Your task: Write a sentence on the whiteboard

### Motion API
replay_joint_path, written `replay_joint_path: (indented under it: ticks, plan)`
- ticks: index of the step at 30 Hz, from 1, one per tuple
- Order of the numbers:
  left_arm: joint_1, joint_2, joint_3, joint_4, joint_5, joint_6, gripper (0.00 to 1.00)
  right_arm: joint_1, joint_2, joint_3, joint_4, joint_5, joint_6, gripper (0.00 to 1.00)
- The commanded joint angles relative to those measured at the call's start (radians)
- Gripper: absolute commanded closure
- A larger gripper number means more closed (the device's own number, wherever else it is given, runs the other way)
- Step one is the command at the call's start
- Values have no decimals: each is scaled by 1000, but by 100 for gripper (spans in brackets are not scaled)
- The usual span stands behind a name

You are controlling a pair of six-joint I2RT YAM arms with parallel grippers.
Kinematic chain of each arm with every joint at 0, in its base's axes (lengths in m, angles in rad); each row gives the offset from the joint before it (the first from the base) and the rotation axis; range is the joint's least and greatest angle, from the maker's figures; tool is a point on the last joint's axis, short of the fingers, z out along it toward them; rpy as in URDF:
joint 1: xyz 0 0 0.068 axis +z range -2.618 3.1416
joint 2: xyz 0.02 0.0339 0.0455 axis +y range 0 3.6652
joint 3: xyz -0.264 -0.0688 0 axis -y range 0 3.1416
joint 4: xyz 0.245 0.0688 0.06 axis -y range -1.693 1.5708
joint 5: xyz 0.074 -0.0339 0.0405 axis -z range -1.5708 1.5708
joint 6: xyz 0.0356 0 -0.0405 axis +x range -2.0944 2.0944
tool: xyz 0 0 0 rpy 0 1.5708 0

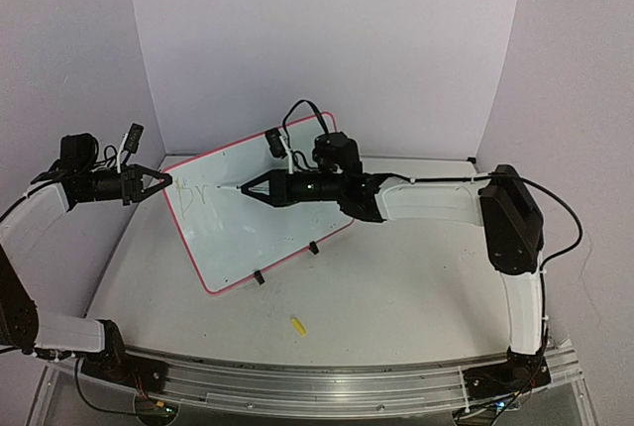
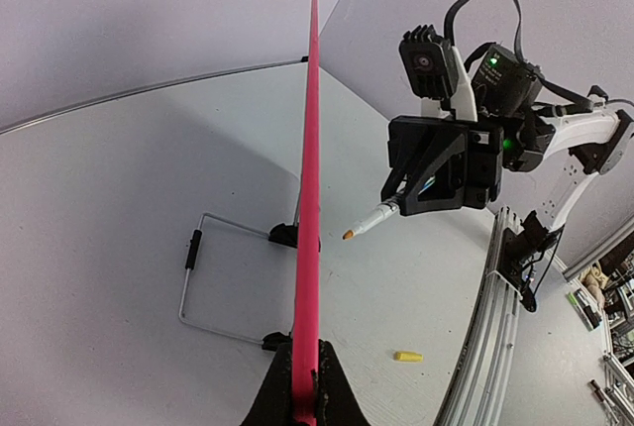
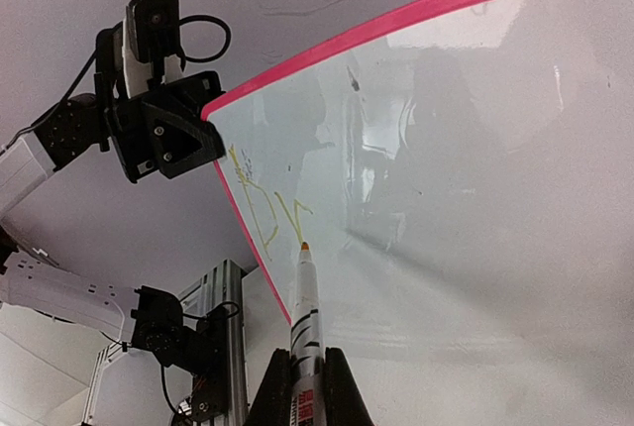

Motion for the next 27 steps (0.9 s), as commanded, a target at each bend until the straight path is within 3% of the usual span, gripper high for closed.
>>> replay_joint_path:
  ticks: [1, 14, 27]
  plan:
    - [-20, 22, 9, -77, -13, 16, 100, 5, 23, 60, 1, -11, -13, 100]
    - [-20, 22, 11, -79, -12, 15, 100, 8, 63, 112, -57, 20, -15, 100]
    - [-20, 18, 11, -78, -10, 15, 100, 4, -2, 14, -40, 200, -2, 100]
